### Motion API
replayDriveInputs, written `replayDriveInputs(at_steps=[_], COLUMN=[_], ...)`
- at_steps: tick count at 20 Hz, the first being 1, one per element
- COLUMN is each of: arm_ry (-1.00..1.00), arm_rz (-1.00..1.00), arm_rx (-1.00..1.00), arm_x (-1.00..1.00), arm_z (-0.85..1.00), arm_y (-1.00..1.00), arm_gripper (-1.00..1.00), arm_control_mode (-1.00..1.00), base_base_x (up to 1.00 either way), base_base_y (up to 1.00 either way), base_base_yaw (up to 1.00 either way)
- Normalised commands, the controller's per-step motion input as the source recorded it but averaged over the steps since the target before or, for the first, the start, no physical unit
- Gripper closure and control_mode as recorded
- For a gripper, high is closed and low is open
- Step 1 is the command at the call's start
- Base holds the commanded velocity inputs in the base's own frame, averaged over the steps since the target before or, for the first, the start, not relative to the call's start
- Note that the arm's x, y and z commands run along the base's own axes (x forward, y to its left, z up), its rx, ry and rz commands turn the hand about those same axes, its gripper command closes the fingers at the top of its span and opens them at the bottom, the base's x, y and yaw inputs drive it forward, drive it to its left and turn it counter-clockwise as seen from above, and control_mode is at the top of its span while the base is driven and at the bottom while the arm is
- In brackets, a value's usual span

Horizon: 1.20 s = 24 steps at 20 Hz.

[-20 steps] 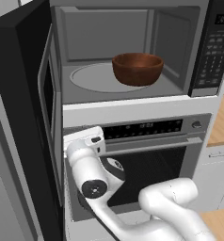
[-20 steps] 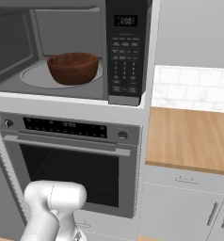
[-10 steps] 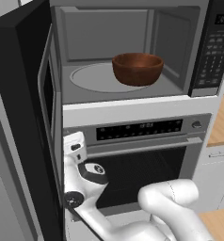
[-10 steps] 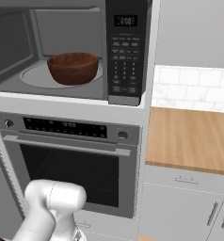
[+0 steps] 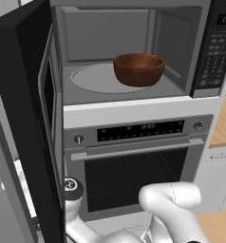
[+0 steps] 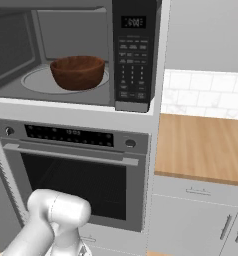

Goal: Open the microwave, place the bowl with waffle inside the microwave, then close the microwave door and turn it on.

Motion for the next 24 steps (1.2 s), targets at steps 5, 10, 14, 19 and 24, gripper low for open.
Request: replayDriveInputs(at_steps=[5, 10, 14, 19, 24], arm_ry=[-0.10, -0.08, -0.07, -0.03, -0.02], arm_rz=[-0.17, -0.26, -0.33, -0.36, -0.31], arm_rx=[-0.04, -0.01, 0.00, 0.00, 0.00], arm_x=[-0.57, -0.75, -0.49, -0.08, 0.00], arm_z=[0.01, 0.00, 0.10, 0.12, 0.03], arm_y=[0.58, 0.39, 0.18, 0.00, 0.00], arm_gripper=[-1.00, -1.00, -1.00, -1.00, -1.00], arm_control_mode=[-1.00, -1.00, -1.00, -1.00, -1.00], base_base_x=[0.00, 0.00, 0.00, 0.00, 0.00], base_base_y=[0.00, 0.00, 0.00, 0.00, 0.00], base_base_yaw=[0.00, 0.00, 0.00, 0.00, 0.00])
